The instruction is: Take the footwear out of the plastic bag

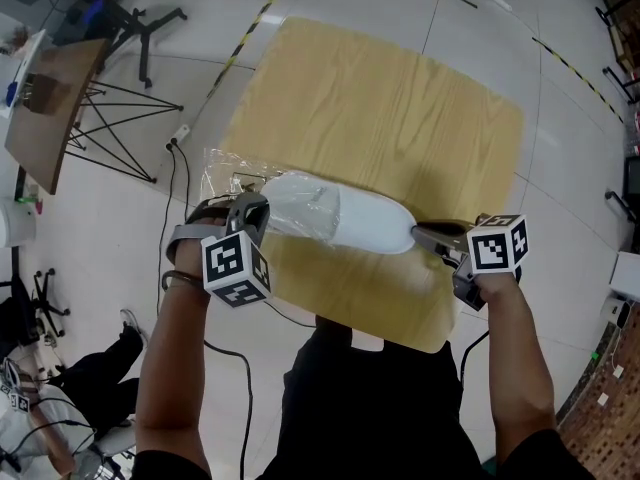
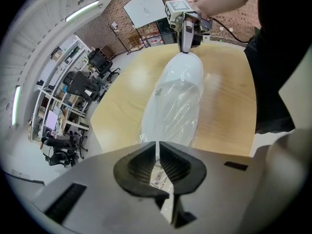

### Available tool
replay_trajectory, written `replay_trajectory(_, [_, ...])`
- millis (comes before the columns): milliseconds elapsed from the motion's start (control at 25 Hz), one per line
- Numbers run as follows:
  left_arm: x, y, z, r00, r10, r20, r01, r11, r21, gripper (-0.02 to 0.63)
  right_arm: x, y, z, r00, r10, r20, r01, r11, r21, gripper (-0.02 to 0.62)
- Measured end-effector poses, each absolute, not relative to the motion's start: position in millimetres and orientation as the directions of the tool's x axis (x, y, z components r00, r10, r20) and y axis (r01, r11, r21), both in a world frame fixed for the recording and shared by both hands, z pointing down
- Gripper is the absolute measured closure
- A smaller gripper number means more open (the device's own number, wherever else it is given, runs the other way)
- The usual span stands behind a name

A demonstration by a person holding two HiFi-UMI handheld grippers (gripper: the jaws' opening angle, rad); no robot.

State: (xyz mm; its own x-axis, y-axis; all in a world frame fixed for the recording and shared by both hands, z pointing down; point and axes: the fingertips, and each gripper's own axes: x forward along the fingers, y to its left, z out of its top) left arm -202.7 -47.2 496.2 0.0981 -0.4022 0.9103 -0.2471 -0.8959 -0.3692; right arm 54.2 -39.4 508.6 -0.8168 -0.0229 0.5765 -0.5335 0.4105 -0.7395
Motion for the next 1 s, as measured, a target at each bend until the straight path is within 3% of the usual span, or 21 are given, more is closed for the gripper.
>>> replay_trajectory(760, [-273, -56, 492, -0.036, -0.431, 0.902, -0.342, -0.842, -0.416, 0.598, 57, -39, 513, -0.795, -0.016, 0.606, -0.556, 0.419, -0.718, 0.554])
replay_trajectory(840, [-265, -55, 489, 0.031, -0.430, 0.902, -0.359, -0.847, -0.392, 0.596, 58, -39, 513, -0.795, -0.020, 0.606, -0.558, 0.416, -0.718, 0.554])
replay_trajectory(1000, [-213, -46, 486, 0.244, -0.387, 0.889, -0.322, -0.897, -0.302, 0.485, 58, -40, 513, -0.791, -0.026, 0.611, -0.565, 0.417, -0.712, 0.554])
